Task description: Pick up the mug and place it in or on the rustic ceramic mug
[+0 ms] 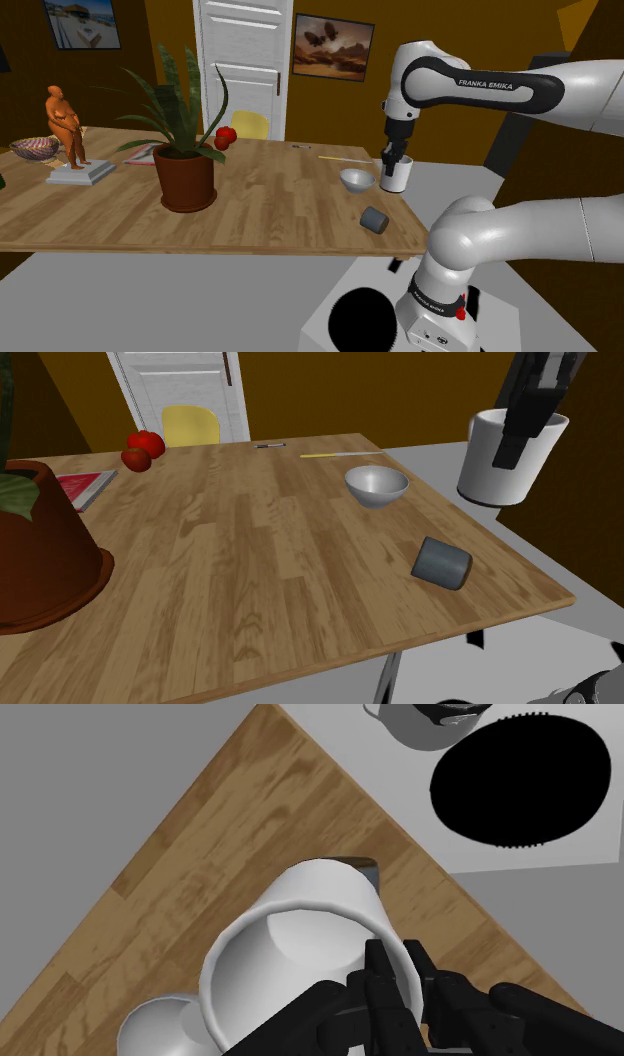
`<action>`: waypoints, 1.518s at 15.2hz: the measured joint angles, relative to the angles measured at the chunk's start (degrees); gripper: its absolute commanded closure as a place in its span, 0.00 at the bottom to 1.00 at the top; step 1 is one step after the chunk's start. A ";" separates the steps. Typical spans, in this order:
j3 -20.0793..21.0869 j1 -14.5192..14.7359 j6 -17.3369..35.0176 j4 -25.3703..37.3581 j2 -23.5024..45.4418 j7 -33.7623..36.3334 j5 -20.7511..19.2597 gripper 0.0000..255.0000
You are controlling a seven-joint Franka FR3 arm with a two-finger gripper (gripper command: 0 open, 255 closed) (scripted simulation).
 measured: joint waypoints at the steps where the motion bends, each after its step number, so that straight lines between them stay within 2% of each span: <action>1: -0.10 -0.05 0.66 -0.87 -0.20 0.05 -0.11 1.00; 13: -1.49 -0.69 9.23 -10.45 -1.15 0.78 -1.61 1.00; 20: -1.62 -0.75 10.00 -11.18 -1.14 0.85 -1.74 1.00; 21: -1.62 -0.75 10.00 -11.18 -1.14 0.85 -1.74 0.00; 23: -1.62 -0.75 10.00 -11.18 -1.14 0.85 -1.75 0.00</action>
